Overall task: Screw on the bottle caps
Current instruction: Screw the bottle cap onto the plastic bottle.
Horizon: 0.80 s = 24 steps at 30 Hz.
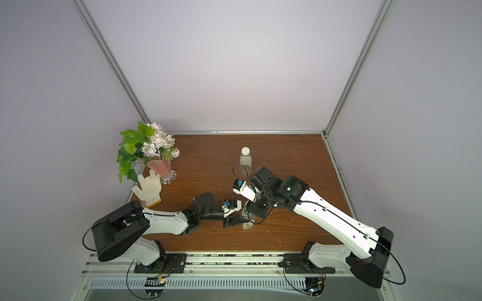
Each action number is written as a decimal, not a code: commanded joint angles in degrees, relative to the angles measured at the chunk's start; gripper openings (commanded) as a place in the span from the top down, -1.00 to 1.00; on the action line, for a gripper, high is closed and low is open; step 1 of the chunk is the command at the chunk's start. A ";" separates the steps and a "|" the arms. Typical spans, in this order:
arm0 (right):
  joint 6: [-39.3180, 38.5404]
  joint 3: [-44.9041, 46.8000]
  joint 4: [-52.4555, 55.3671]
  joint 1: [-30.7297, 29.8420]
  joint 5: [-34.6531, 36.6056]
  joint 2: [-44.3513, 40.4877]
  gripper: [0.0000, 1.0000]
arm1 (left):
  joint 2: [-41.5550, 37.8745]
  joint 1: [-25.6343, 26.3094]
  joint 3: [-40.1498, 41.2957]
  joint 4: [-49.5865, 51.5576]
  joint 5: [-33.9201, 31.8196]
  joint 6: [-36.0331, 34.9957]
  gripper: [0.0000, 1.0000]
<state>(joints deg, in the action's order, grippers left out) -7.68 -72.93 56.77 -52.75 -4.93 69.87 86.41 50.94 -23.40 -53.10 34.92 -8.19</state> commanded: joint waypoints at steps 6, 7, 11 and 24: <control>14.18 -1.96 -3.42 3.55 9.06 1.79 0.70 | -2.23 -0.41 1.40 -3.22 -18.95 -0.42 0.18; 18.47 -2.60 -3.85 4.47 12.44 2.06 0.70 | -2.15 -0.40 1.51 -4.53 -22.98 0.21 0.18; 31.01 -4.21 -5.58 6.20 13.77 3.20 0.92 | -0.63 0.35 -0.26 -5.32 -30.21 0.99 0.21; 41.31 -2.51 -11.38 6.26 11.23 3.56 0.86 | 3.44 2.24 -2.69 -5.96 -28.57 1.99 0.24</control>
<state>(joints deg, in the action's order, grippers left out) 30.09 -73.52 46.39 -47.07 4.25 74.00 88.92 52.84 -25.32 -58.19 6.15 -7.22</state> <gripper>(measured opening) 0.421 0.432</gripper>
